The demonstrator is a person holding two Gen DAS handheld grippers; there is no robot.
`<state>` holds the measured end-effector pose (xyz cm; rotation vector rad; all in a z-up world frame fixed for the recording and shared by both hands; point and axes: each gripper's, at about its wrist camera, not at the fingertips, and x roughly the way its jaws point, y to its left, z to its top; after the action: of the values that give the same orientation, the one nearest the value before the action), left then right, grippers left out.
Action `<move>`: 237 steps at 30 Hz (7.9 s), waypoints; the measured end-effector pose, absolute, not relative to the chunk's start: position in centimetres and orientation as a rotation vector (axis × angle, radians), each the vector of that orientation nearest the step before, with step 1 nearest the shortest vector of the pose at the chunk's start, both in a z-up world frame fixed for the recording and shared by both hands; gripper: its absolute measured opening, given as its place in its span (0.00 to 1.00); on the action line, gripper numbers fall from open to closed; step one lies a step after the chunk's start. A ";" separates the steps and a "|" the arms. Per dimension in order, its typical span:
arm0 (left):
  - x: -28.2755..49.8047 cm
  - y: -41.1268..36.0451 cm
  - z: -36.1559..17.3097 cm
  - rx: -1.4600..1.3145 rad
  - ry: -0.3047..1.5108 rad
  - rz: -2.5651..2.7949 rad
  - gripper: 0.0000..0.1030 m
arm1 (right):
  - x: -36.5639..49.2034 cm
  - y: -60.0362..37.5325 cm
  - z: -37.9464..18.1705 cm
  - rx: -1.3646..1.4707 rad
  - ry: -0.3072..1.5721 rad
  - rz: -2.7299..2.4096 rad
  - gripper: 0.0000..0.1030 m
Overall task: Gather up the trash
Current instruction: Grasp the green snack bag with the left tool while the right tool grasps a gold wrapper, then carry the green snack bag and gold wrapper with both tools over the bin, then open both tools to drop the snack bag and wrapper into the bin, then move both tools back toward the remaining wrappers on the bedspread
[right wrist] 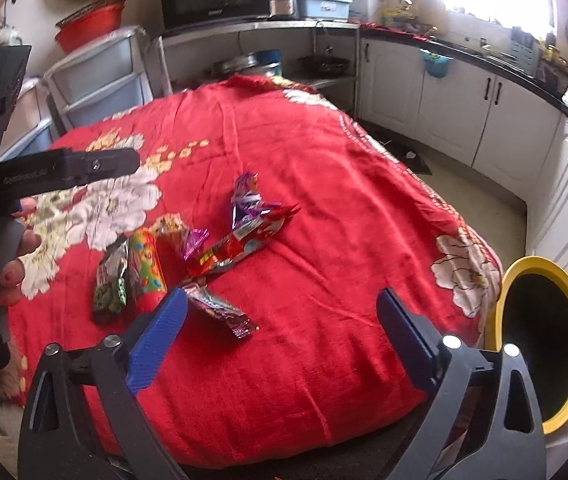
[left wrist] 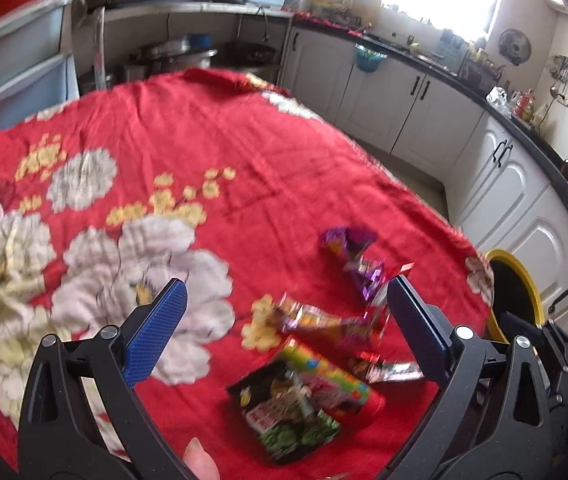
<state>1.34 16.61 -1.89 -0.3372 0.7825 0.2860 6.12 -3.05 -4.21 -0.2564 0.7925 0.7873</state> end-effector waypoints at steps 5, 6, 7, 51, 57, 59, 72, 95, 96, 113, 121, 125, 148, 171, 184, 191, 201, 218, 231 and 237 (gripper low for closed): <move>0.2 17.2 -3.9 -0.399 0.845 0.267 0.89 | 6.2 -2.0 -5.3 -0.295 0.818 0.820 0.81; -0.1 17.4 -4.3 -0.421 0.856 0.263 0.89 | 6.3 -1.7 -5.6 -0.305 0.823 0.830 0.80; -0.3 17.5 -4.6 -0.443 0.865 0.257 0.89 | 6.3 -1.4 -5.8 -0.316 0.827 0.835 0.79; -0.8 15.5 -4.3 -0.475 0.889 0.102 0.20 | 7.1 3.0 -8.0 -0.596 0.812 0.952 0.30; 0.1 15.6 -2.8 -0.462 0.854 0.099 0.20 | 6.7 3.0 -7.9 -0.576 0.848 1.029 0.05; 0.5 15.6 -2.4 -0.459 0.844 0.094 0.20 | 6.7 2.4 -7.6 -0.538 0.865 1.040 0.05; 4.6 11.4 0.4 -0.386 0.784 -0.007 0.20 | 7.4 -3.9 -3.3 -0.281 0.832 0.976 0.05; 11.5 1.7 2.7 -0.283 0.753 -0.198 0.20 | 11.9 -17.3 -0.9 -0.039 0.783 0.642 0.05; 11.6 1.4 2.7 -0.280 0.753 -0.204 0.20 | 12.1 -17.9 -0.9 -0.028 0.781 0.630 0.05; 14.9 -5.9 2.6 -0.216 0.765 -0.329 0.20 | 13.6 -25.6 -0.8 0.085 0.752 0.423 0.05; 16.1 -8.9 2.4 -0.186 0.774 -0.378 0.20 | 14.1 -28.7 -1.0 0.115 0.744 0.329 0.05; 16.6 -10.3 2.1 -0.170 0.783 -0.395 0.20 | 14.2 -30.0 -1.5 0.124 0.743 0.283 0.05; 21.4 -15.8 -2.0 -0.131 0.873 -0.464 0.22 | 16.4 -33.4 -6.6 0.179 0.817 0.158 0.05; 21.2 -11.4 -2.4 -0.193 0.862 -0.305 0.89 | 15.5 -31.6 -6.6 0.120 0.776 0.111 0.60; 16.7 -2.4 -0.4 -0.243 0.779 -0.117 0.89 | 14.0 -26.2 -3.9 0.087 0.735 0.248 0.67; 14.6 1.8 0.4 -0.253 0.744 -0.027 0.89 | 13.0 -22.8 -2.8 0.087 0.727 0.342 0.67; 12.1 6.3 0.5 -0.278 0.721 0.071 0.89 | 11.7 -16.8 -1.8 0.016 0.719 0.474 0.67; 9.3 12.8 0.2 -0.340 0.695 0.192 0.89 | 11.1 -9.3 -1.2 -0.076 0.732 0.596 0.67; 8.5 17.7 -1.5 -0.398 0.713 0.265 0.89 | 13.1 -3.9 -2.8 -0.068 0.828 0.651 0.67; 8.7 19.3 -2.6 -0.422 0.733 0.276 0.89 | 14.3 -1.8 -3.9 -0.059 0.875 0.653 0.67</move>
<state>8.70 19.33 -2.59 -0.4217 0.7328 0.2758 14.29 -1.81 -3.93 -0.0588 0.8754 0.6526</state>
